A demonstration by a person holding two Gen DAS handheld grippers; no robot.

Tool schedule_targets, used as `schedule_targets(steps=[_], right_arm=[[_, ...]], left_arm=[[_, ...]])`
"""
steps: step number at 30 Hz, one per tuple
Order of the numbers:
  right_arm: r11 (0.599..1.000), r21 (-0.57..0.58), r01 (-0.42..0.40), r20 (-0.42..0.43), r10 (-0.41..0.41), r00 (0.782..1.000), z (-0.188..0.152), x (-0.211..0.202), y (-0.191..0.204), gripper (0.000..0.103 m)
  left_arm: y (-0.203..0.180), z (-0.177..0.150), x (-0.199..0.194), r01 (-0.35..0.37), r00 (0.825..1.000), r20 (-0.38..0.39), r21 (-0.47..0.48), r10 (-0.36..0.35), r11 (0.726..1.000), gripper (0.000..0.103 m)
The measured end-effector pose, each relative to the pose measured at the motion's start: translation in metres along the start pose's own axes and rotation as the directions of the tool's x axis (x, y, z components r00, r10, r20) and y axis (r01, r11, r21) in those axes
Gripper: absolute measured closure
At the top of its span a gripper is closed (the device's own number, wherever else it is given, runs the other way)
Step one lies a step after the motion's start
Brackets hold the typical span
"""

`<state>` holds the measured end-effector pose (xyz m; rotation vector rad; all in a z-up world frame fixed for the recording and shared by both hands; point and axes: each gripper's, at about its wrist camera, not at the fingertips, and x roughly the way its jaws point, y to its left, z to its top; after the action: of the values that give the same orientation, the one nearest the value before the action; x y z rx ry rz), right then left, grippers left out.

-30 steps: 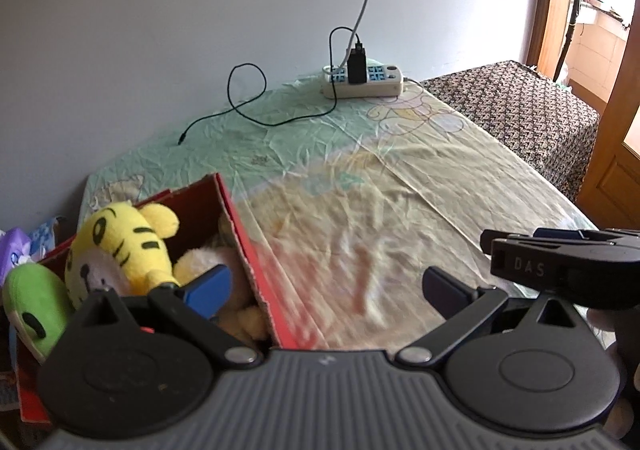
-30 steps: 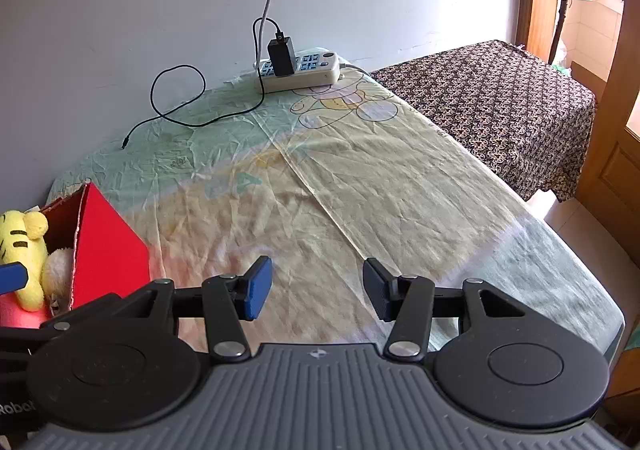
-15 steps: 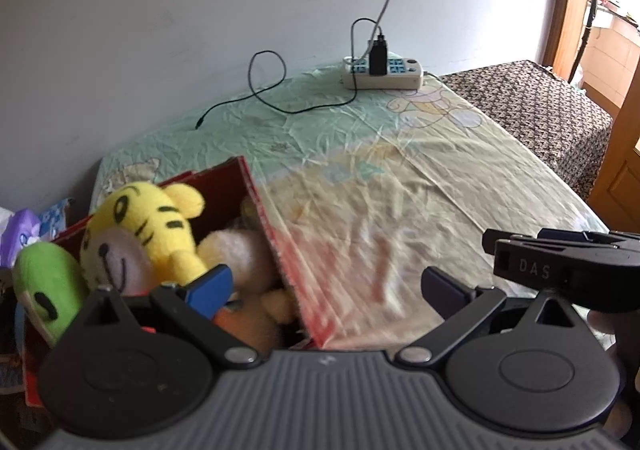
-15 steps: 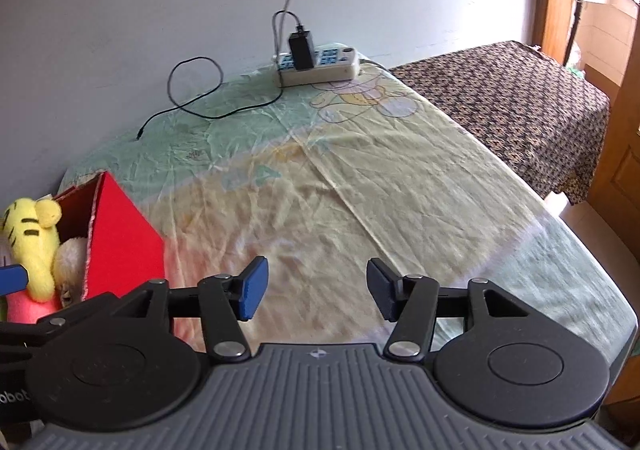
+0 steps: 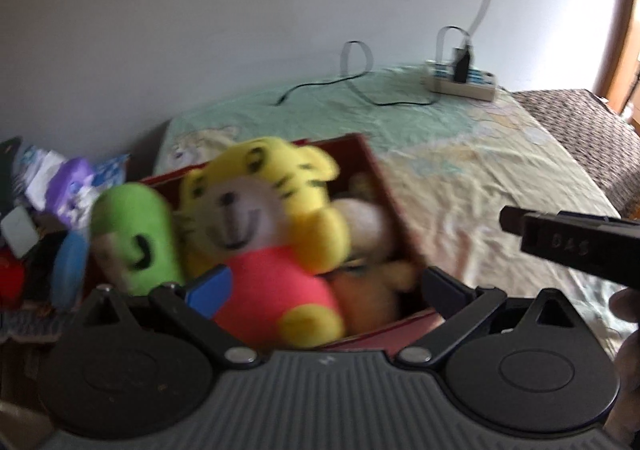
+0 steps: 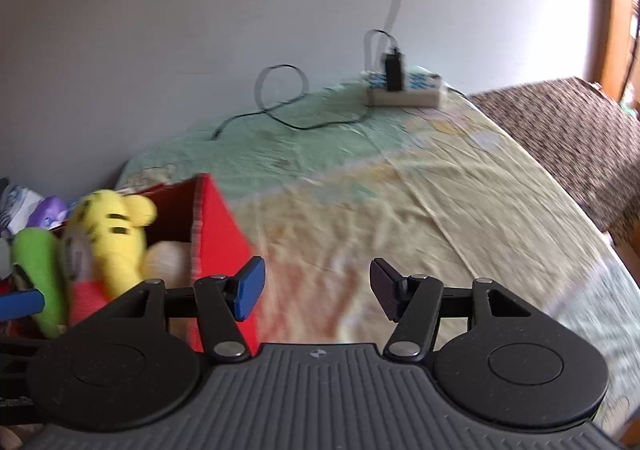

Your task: Organize objects

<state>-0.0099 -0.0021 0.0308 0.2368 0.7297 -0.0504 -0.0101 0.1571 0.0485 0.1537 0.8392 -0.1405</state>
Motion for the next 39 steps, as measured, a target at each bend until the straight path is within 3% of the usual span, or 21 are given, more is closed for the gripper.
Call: schedule_targets(steps=[9,19,30,39], right_arm=[[0.983,-0.155,-0.099,-0.008,0.099,0.995,0.004,0.001,0.060,0.034],[0.961,-0.206,-0.187,-0.065,0.177,0.982,0.009,0.004,0.102,0.032],[0.961,-0.201,-0.192,-0.116,0.171,0.978,0.000,0.016,0.115,0.028],[0.959,-0.228,-0.171,-0.134,0.142,0.981,-0.002,0.022,0.125,0.028]], left_arm=[[0.049,-0.012,0.005,-0.089,0.995,-0.047,-0.128,0.084,0.988,0.002],[0.085,-0.019,0.006,-0.154,0.987,-0.084,-0.208,0.139,0.966,0.002],[0.103,-0.024,0.013,-0.191,0.978,-0.128,-0.202,0.167,0.961,0.001],[0.116,-0.026,0.023,-0.177,0.976,-0.167,-0.219,0.141,0.960,0.001]])
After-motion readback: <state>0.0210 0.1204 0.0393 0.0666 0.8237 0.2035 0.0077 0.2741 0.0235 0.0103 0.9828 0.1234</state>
